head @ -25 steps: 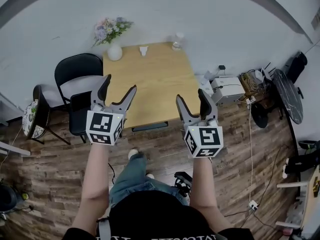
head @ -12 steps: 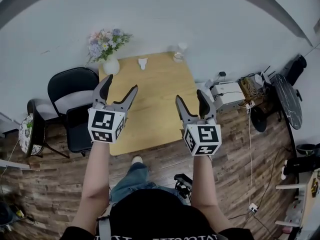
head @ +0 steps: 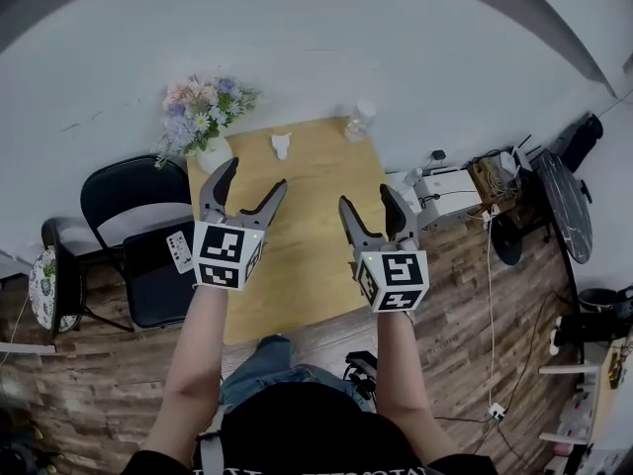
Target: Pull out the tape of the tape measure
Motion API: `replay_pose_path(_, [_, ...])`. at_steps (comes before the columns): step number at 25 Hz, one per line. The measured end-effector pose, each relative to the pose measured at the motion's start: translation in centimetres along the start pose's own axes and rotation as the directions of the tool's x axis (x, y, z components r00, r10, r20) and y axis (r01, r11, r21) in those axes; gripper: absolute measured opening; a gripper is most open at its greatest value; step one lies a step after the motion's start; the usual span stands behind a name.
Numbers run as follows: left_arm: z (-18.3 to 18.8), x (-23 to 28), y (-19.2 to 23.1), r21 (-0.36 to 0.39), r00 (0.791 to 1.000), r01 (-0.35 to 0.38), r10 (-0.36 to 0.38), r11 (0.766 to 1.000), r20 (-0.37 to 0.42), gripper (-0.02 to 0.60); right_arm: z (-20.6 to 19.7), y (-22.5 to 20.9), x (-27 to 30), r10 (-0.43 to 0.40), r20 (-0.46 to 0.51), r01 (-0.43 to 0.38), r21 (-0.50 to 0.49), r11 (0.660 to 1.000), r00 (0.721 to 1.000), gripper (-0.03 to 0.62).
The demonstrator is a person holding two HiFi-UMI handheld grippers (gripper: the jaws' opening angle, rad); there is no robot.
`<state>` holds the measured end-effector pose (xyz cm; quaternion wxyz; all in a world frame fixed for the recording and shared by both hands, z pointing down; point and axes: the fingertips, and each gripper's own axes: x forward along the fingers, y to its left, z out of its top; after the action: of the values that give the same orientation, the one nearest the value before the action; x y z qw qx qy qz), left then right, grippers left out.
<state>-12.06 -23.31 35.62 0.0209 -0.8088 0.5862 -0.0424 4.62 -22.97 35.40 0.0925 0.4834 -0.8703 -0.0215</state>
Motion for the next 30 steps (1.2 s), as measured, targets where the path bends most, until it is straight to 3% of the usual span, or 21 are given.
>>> replay_pose_path(14, [-8.3, 8.4, 0.8, -0.101, 0.986, -0.005, -0.012, 0.995, -0.169, 0.351, -3.6, -1.8, 7.7, 0.086, -0.036, -0.085, 0.036, 0.996, 0.996, 0.314])
replay_pose_path(25, [-15.3, 16.7, 2.6, -0.2, 0.956, -0.145, 0.085, 0.969, -0.28, 0.32, -8.1, -5.2, 15.1, 0.187, -0.091, -0.18, 0.082, 0.98, 0.978, 0.308])
replay_pose_path(30, [-19.0, 20.1, 4.3, -0.209, 0.928, -0.217, 0.135, 0.953, -0.347, 0.305, -10.6, -6.6, 18.3, 0.197, -0.136, -0.183, 0.109, 0.977, 0.971, 0.304])
